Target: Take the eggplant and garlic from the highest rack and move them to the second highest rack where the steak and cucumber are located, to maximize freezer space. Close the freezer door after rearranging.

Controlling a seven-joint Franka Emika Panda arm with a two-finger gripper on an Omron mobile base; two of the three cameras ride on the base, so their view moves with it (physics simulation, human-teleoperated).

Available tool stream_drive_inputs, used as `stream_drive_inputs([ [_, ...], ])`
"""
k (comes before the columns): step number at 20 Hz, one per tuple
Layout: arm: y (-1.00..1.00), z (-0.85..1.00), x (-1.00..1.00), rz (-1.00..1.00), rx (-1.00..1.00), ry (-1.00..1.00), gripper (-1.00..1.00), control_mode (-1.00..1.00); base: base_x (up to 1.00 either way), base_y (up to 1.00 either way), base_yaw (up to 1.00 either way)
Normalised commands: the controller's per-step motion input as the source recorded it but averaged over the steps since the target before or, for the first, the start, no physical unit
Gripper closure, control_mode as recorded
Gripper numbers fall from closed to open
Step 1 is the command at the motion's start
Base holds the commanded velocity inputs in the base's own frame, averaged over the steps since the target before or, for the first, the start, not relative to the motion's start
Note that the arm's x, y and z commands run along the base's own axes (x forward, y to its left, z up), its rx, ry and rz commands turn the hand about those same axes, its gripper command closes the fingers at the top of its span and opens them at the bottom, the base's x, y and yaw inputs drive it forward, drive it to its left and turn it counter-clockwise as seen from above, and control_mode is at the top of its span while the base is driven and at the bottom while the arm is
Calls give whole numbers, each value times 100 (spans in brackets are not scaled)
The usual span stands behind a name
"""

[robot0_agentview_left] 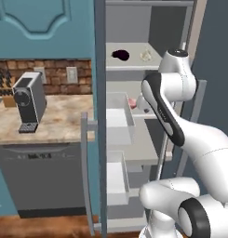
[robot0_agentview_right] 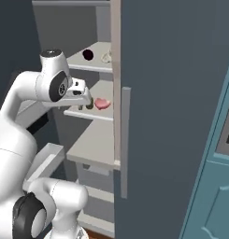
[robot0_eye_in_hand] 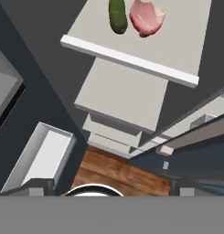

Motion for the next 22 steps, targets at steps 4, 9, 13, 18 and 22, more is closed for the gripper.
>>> stream_drive_inputs([
  [4, 0, 0, 0, 0, 0, 0, -100, 100, 0, -28, 16],
  [9, 0, 0, 0, 0, 0, 0, -100, 100, 4, -57, 9],
  [13, 0, 0, 0, 0, 0, 0, -100, 100, 19, -39, 5],
  [18, 0, 0, 0, 0, 0, 0, -100, 100, 57, 2, 7],
  [22, 0, 0, 0, 0, 0, 0, -100, 100, 62, 20, 3],
])
